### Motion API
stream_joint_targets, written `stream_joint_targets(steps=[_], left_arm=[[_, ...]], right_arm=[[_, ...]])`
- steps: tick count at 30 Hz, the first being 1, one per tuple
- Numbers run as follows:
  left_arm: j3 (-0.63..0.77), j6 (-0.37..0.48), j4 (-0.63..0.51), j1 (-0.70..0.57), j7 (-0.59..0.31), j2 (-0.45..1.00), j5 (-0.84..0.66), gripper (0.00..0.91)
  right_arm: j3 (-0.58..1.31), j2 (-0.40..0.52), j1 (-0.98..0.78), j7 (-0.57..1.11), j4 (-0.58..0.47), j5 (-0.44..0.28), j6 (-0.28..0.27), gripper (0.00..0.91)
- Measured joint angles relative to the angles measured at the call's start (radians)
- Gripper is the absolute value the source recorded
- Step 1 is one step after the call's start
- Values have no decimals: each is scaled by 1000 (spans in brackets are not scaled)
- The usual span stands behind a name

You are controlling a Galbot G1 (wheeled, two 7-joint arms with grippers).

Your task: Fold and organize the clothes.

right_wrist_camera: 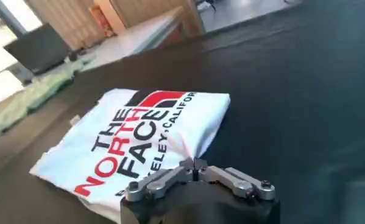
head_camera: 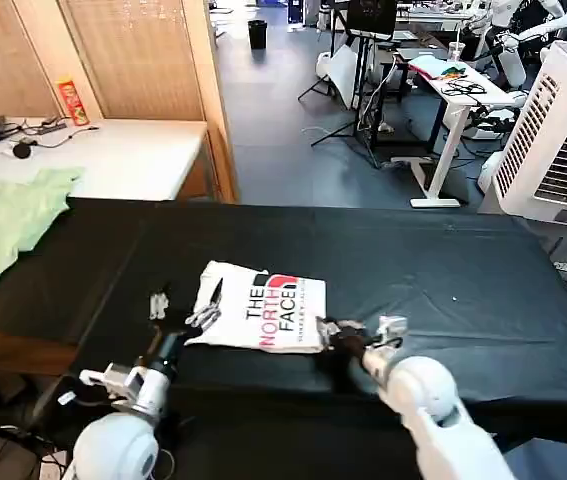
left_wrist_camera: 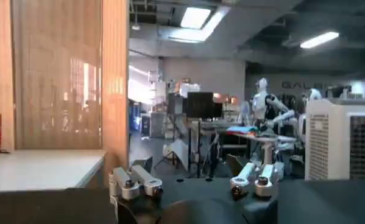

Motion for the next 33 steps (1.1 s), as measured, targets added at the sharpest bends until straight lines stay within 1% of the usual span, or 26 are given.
stream_joint_targets(steps=[2, 4, 7, 10, 13, 16, 18, 21, 25, 26, 28, 31, 33], left_arm=[[0, -7, 5, 3, -3, 1, 4, 878], [-2, -23, 11, 7, -3, 1, 10, 878], [-4, -63, 23, 13, -1, 1, 22, 878], [-8, -66, 27, 25, -10, 0, 15, 878], [-8, -51, 19, 38, -30, 4, 13, 878], [-16, -49, 3, 63, -34, 10, 9, 878], [-20, -50, -4, 86, -39, 11, 4, 878], [-29, -53, -8, 127, -45, 13, 4, 878], [-49, -27, -26, 189, -62, 25, 3, 878], [-53, -16, -32, 206, -63, 28, 1, 878], [-68, 7, -46, 244, -63, 37, -10, 878], [-94, 42, -74, 303, -70, 51, -33, 878], [-114, 55, -93, 340, -72, 57, -35, 878]], right_arm=[[9, -32, -12, -24, 27, -25, 15, 878], [17, -60, -31, -47, 52, -60, 46, 878], [25, -92, -64, -53, 89, -134, 114, 878], [31, -107, -98, -40, 117, -203, 178, 878], [41, -109, -148, 1, 144, -250, 278, 878], [49, -107, -211, 39, 169, -308, 390, 878], [56, -101, -261, 70, 181, -353, 472, 878], [73, -93, -337, 115, 190, -426, 582, 878], [97, -84, -428, 165, 207, -492, 696, 878], [101, -81, -449, 183, 213, -500, 718, 878], [104, -76, -493, 213, 227, -504, 740, 878], [113, -69, -556, 247, 250, -495, 749, 878], [123, -66, -605, 274, 272, -481, 741, 878]])
